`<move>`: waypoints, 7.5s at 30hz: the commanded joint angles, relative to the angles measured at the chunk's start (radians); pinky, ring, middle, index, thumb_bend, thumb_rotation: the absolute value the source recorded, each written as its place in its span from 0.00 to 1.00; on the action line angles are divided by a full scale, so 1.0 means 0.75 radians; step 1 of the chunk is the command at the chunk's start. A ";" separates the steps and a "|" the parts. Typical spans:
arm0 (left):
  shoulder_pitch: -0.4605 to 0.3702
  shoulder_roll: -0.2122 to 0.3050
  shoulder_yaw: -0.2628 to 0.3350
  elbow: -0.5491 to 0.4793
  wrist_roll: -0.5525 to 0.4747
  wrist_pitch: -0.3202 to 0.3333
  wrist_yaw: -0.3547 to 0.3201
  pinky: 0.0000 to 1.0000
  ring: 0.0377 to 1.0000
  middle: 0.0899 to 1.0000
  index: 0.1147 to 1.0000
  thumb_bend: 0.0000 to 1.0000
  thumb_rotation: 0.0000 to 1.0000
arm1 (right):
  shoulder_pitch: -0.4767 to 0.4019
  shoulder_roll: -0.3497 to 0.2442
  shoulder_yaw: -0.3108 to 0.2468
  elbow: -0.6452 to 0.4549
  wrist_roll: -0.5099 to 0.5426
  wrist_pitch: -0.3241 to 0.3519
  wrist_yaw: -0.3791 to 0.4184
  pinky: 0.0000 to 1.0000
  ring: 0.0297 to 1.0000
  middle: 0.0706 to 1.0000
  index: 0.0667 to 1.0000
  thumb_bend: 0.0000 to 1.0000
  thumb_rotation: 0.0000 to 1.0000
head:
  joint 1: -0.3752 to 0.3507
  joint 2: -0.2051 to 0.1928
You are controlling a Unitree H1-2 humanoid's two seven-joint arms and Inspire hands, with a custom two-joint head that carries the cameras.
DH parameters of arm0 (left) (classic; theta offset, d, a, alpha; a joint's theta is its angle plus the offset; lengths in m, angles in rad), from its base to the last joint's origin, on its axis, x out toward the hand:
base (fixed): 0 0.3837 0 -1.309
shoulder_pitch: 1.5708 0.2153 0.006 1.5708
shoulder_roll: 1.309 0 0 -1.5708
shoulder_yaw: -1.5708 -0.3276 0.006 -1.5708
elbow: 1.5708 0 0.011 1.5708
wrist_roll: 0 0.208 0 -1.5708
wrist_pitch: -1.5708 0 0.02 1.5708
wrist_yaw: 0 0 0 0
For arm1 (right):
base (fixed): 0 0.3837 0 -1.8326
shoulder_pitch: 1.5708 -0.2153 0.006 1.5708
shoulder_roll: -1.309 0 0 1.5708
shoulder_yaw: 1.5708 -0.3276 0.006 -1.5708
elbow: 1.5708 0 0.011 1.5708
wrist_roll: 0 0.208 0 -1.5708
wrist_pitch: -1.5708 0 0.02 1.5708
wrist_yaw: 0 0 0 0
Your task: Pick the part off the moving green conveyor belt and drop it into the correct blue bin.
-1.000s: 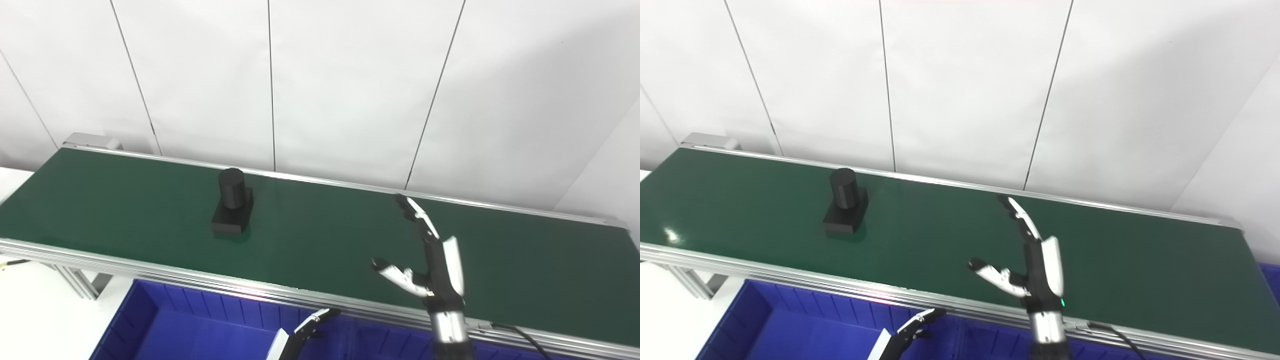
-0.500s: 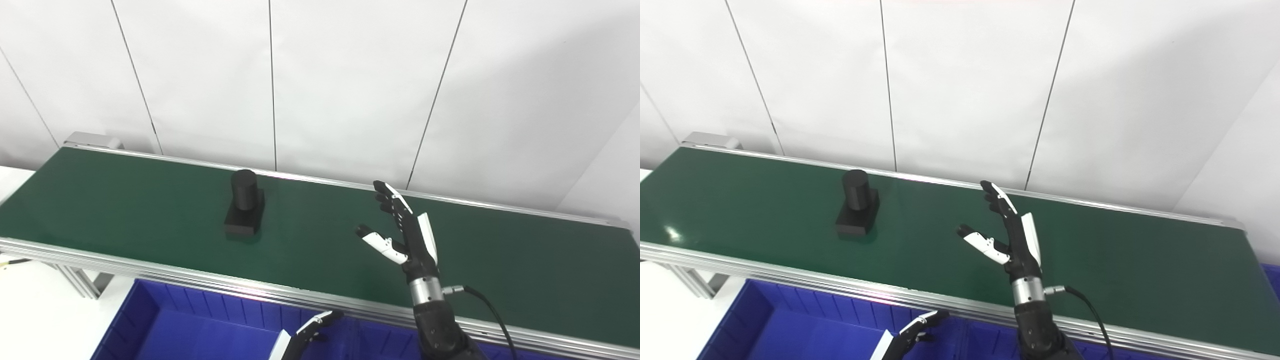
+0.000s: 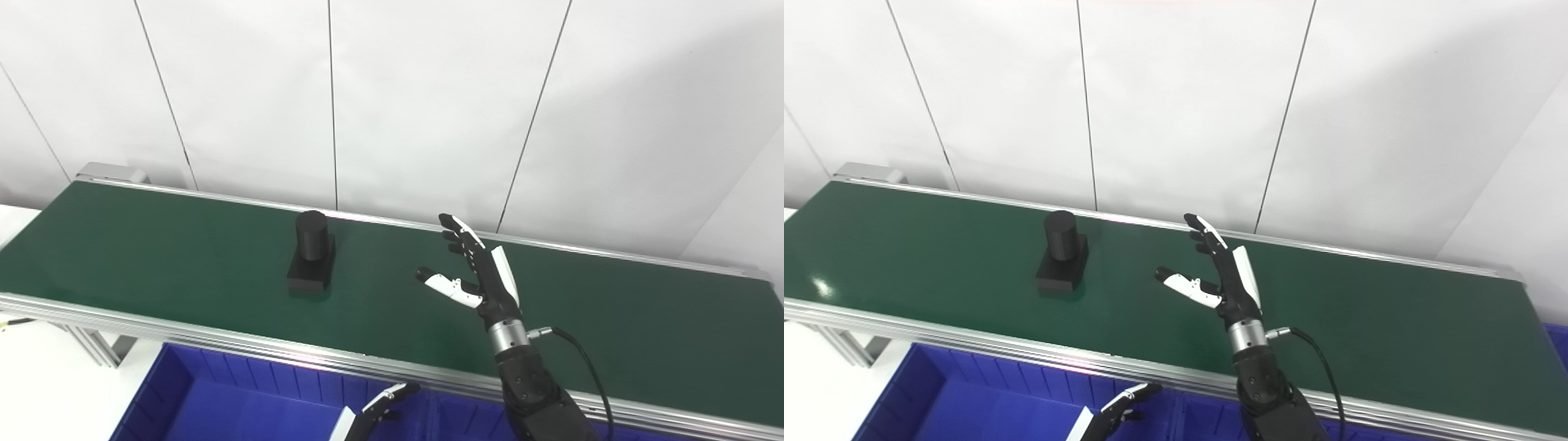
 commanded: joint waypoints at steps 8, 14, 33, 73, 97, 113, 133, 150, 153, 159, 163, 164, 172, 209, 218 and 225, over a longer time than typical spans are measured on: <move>-0.011 0.002 0.005 -0.026 -0.012 -0.048 -0.011 0.74 0.87 0.88 0.79 0.92 0.83 | -0.144 0.022 -0.062 0.125 0.009 -0.044 0.016 0.82 0.86 0.89 0.89 0.76 0.52 | -0.001 0.000; -0.003 0.004 0.014 -0.038 -0.018 -0.048 -0.030 0.75 0.87 0.88 0.79 0.92 0.82 | -0.190 0.027 -0.123 0.218 0.039 -0.044 0.062 0.80 0.85 0.89 0.88 0.78 0.50 | -0.009 0.000; 0.009 0.016 0.024 -0.061 -0.001 -0.048 -0.046 0.74 0.87 0.88 0.79 0.93 0.83 | -0.201 0.022 -0.154 0.286 -0.010 -0.044 0.058 0.77 0.85 0.89 0.88 0.78 0.50 | -0.021 0.015; -0.004 0.012 -0.017 -0.055 0.025 -0.048 0.023 0.72 0.85 0.87 0.79 0.93 0.84 | -0.478 0.004 -0.084 0.685 -0.345 0.026 -0.132 0.70 0.81 0.88 0.84 0.83 0.44 | -0.001 0.012; -0.007 0.023 -0.039 -0.058 0.029 -0.048 0.041 0.73 0.85 0.87 0.79 0.91 0.83 | -0.443 0.027 -0.071 0.695 -0.365 -0.007 -0.144 0.73 0.82 0.84 0.82 0.83 0.43 | 0.000 0.017; -0.003 0.025 -0.037 -0.063 0.018 -0.048 0.029 0.72 0.85 0.87 0.78 0.92 0.83 | -0.453 0.022 -0.081 0.704 -0.363 0.014 -0.122 0.77 0.86 0.84 0.82 0.82 0.42 | 0.003 0.020; 0.011 0.036 -0.032 -0.081 0.011 -0.048 0.012 0.74 0.85 0.87 0.79 0.92 0.82 | -0.449 0.016 -0.133 0.715 -0.329 0.018 -0.162 0.46 0.52 0.54 0.58 0.61 0.06 | -0.001 0.028; 0.016 0.030 -0.025 -0.085 0.008 -0.048 0.002 0.74 0.86 0.87 0.80 0.92 0.82 | -0.423 -0.017 -0.118 0.719 -0.340 0.006 -0.164 0.32 0.36 0.40 0.50 0.52 0.00 | -0.009 0.032; 0.014 0.026 -0.028 -0.081 0.015 -0.048 0.012 0.74 0.86 0.87 0.79 0.92 0.82 | -0.406 -0.032 -0.115 0.712 -0.340 -0.022 -0.167 0.33 0.38 0.41 0.49 0.52 0.00 | -0.016 0.035; 0.020 0.030 -0.019 -0.099 -0.002 -0.048 -0.001 0.77 0.87 0.87 0.80 0.94 0.81 | -0.339 -0.064 -0.134 0.603 -0.299 -0.043 -0.141 0.36 0.40 0.42 0.49 0.52 0.00 | -0.206 0.090; 0.033 0.046 -0.005 -0.137 -0.005 -0.048 -0.014 0.88 0.92 0.90 0.83 0.95 0.83 | -0.249 -0.109 -0.123 0.408 -0.307 -0.043 -0.122 0.34 0.38 0.41 0.49 0.52 0.00 | -0.315 0.163; 0.038 0.048 0.001 -0.152 -0.007 -0.048 -0.021 0.93 0.95 0.93 0.85 0.94 0.85 | -0.227 -0.119 -0.129 0.358 -0.303 -0.043 -0.111 0.33 0.38 0.41 0.49 0.52 0.00 | -0.322 0.170; 0.092 0.051 0.071 -0.280 -0.041 -0.048 -0.116 1.00 1.00 0.97 0.93 0.89 1.00 | 0.052 -0.216 -0.236 -0.219 -0.266 0.013 0.002 0.32 0.36 0.41 0.49 0.52 0.00 | -0.456 0.310; 0.192 -0.074 0.555 -0.511 -0.224 -0.048 -0.741 0.90 0.93 0.92 0.89 0.80 0.91 | 1.076 -0.096 -0.592 -1.526 -0.226 0.508 0.193 0.33 0.36 0.40 0.50 0.52 0.00 | -0.692 0.550; 0.188 -0.086 0.592 -0.525 -0.226 -0.048 -0.778 0.90 0.93 0.93 0.89 0.77 0.90 | 1.109 -0.115 -0.547 -1.510 -0.286 0.531 0.241 0.34 0.39 0.42 0.48 0.52 0.00 | -0.698 0.571; 0.186 -0.104 0.615 -0.511 -0.227 -0.048 -0.800 0.90 0.93 0.92 0.89 0.77 0.90 | 1.127 -0.159 -0.496 -1.486 -0.389 0.585 0.294 0.30 0.35 0.40 0.50 0.52 0.00 | -0.689 0.565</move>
